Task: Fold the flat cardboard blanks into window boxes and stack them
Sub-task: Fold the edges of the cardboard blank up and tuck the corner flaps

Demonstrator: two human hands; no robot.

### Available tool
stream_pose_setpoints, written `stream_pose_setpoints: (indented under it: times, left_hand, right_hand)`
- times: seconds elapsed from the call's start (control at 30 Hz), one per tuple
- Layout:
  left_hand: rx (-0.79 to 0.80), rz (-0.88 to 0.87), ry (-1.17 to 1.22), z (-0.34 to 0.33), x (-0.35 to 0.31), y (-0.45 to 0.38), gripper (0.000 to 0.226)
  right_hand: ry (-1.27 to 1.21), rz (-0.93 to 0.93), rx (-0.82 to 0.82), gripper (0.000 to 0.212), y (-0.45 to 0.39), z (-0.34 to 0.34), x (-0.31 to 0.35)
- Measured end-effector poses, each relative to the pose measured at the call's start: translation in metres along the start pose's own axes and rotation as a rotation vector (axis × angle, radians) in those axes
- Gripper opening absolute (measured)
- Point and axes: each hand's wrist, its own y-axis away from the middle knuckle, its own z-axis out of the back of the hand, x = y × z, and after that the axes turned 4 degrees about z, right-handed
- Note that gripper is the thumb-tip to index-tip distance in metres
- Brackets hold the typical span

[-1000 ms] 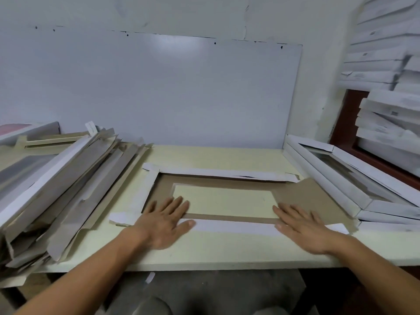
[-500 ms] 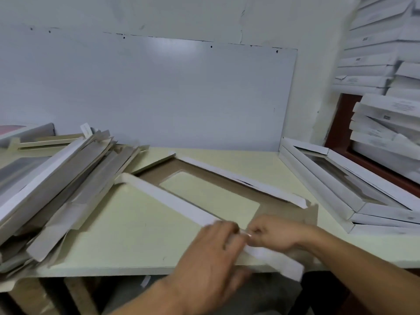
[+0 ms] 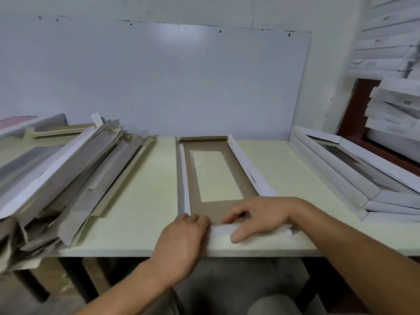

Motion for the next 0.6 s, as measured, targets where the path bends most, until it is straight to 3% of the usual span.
stream_pose_setpoints:
  times: [0.07,0.13,0.23,0.3,0.37,0.43,0.53,0.6]
  left_hand:
    - [0.03,0.133,0.096,0.002,0.008,-0.011,0.006]
    - [0.041,0.17,0.048,0.0,0.01,-0.022,0.008]
    - [0.035,0.189,-0.101,0.001,0.005,-0.029,0.027]
    - [-0.044,0.1,-0.172,0.001,0.0,-0.027,0.029]
    - [-0.123,-0.101,-0.147,-0.005,-0.003,-0.026,0.014]
    - [-0.047,-0.238,-0.044,-0.015,-0.007,-0.024,0.025]
    - [0.079,-0.237,0.019,-0.027,-0.011,-0.017,0.043]
    - [0.12,-0.185,0.012,-0.027,-0.004,-0.015,0.041]
  right_hand:
    - [0.116,-0.076,-0.071,0.056,0.013,0.002,-0.023]
    - [0.12,-0.13,-0.193,0.048,0.019,-0.002,-0.033]
    - [0.182,-0.137,-0.33,0.011,0.018,-0.016,-0.039]
    - [0.233,-0.122,-0.41,0.03,0.018,-0.03,-0.037]
    - [0.32,-0.003,-0.531,0.043,0.019,-0.044,-0.032]
    - [0.476,0.167,-0.6,0.04,0.016,-0.059,-0.027]
    - [0.598,0.135,-0.508,0.052,0.014,-0.078,-0.024]
    - [0.544,0.062,-0.515,0.057,0.019,-0.081,-0.034]
